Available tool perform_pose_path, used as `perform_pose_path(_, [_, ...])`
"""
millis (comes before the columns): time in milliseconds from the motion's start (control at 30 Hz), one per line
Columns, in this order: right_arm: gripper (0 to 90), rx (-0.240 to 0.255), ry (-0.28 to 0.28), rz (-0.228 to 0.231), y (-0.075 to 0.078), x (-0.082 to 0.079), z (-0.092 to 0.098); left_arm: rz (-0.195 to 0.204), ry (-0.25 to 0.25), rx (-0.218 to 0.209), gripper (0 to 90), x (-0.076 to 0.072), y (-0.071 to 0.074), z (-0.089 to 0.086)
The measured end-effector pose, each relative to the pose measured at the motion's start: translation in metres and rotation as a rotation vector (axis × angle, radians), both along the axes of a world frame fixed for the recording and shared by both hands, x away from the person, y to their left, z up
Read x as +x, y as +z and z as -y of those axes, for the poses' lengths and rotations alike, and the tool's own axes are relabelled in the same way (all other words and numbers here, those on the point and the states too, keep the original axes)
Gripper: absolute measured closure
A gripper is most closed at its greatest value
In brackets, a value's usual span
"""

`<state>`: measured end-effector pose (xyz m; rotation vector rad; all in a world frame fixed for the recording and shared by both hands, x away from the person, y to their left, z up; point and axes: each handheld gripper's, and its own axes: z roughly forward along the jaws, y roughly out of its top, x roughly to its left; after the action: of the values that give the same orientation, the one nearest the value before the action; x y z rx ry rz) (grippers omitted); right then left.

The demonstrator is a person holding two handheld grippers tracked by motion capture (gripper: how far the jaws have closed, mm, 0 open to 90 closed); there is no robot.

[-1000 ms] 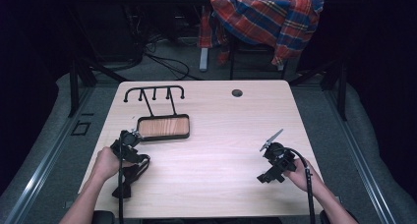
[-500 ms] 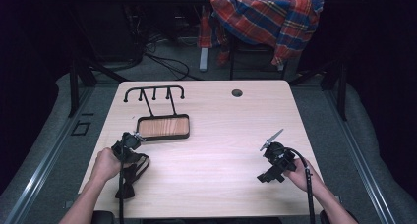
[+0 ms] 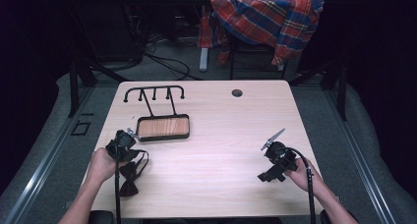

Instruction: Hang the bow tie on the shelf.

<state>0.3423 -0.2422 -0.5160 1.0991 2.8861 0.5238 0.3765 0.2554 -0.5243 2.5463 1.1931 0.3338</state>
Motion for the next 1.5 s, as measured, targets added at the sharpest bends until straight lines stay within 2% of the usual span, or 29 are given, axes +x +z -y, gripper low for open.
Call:
perform_pose_path(33, [15.7, 0.0, 0.0, 0.0, 0.0, 0.0, 0.0, 0.0, 0.0, 0.0, 88.8, 0.0, 0.0, 0.0])
perform_pose_path(67, [15.5, 0.008, 0.005, -0.006, -0.001, 0.002, -0.001, 0.01, 0.013, -0.023, 88.8, -0.004, 0.003, -0.002])
perform_pose_path(100, [15.8, 0.005, 0.003, -0.015, -0.002, 0.003, -0.001, 0.02, 0.009, -0.017, 88.8, -0.006, 0.005, -0.002])
perform_pose_path(267, [15.0, 0.009, 0.023, -0.001, -0.001, 0.0, -0.005, 0.048, 0.025, -0.038, 88.8, -0.012, 0.012, -0.006])
perform_pose_path(367, [15.6, 0.02, 0.009, 0.003, -0.002, 0.0, -0.007, 0.068, 0.036, -0.047, 88.9, -0.012, 0.015, -0.007])
perform_pose_path(433, [15.6, -0.001, 0.02, 0.005, 0.0, 0.001, -0.005, 0.087, 0.041, -0.062, 88.9, -0.015, 0.019, -0.008])
perform_pose_path(467, [15.5, 0.026, 0.006, 0.001, -0.002, 0.001, -0.005, 0.093, 0.042, -0.063, 88.9, -0.015, 0.021, -0.009])
perform_pose_path(533, [15.9, -0.002, 0.013, 0.006, 0.0, 0.002, -0.006, 0.109, 0.047, -0.062, 88.9, -0.015, 0.023, -0.009])
perform_pose_path(567, [15.9, -0.002, 0.013, 0.006, 0.0, 0.002, -0.006, 0.109, 0.047, -0.062, 88.9, -0.015, 0.023, -0.009])
perform_pose_path(733, [16.1, 0.005, 0.01, 0.015, -0.001, 0.002, -0.008, 0.164, 0.055, -0.083, 88.9, -0.019, 0.034, -0.008])
perform_pose_path(833, [15.5, -0.002, 0.025, 0.013, 0.0, 0.002, -0.009, 0.173, 0.053, -0.085, 88.9, -0.02, 0.037, -0.009])
perform_pose_path(867, [15.7, -0.006, 0.029, 0.02, 0.0, 0.001, -0.009, 0.197, 0.065, -0.095, 88.9, -0.021, 0.04, -0.01])
perform_pose_path(933, [15.8, 0.003, 0.016, 0.018, -0.002, 0.002, -0.009, 0.211, 0.072, -0.103, 88.9, -0.021, 0.044, -0.011])
perform_pose_path(1000, [15.9, -0.016, 0.026, 0.015, 0.0, 0.003, -0.009, 0.225, 0.08, -0.109, 89.0, -0.02, 0.046, -0.012])
perform_pose_path(1167, [15.8, -0.015, 0.021, 0.016, -0.001, 0.004, -0.007, 0.252, 0.096, -0.118, 89.0, -0.019, 0.053, -0.014])
perform_pose_path(1200, [15.8, 0.001, 0.009, 0.016, -0.001, 0.004, -0.007, 0.254, 0.098, -0.121, 89.0, -0.018, 0.055, -0.014])
perform_pose_path(1333, [15.7, -0.004, 0.023, 0.022, 0.0, 0.003, -0.007, 0.281, 0.106, -0.107, 89.0, -0.015, 0.058, -0.014])
perform_pose_path(1400, [15.7, -0.012, 0.016, 0.033, 0.001, 0.004, -0.006, 0.28, 0.104, -0.102, 89.0, -0.013, 0.059, -0.014])
perform_pose_path(1433, [15.7, 0.021, -0.006, 0.027, 0.0, 0.004, -0.006, 0.288, 0.112, -0.104, 89.0, -0.012, 0.061, -0.013])
perform_pose_path(1500, [15.7, 0.02, -0.003, 0.029, 0.0, 0.005, -0.005, 0.291, 0.114, -0.112, 89.0, -0.012, 0.062, -0.013])
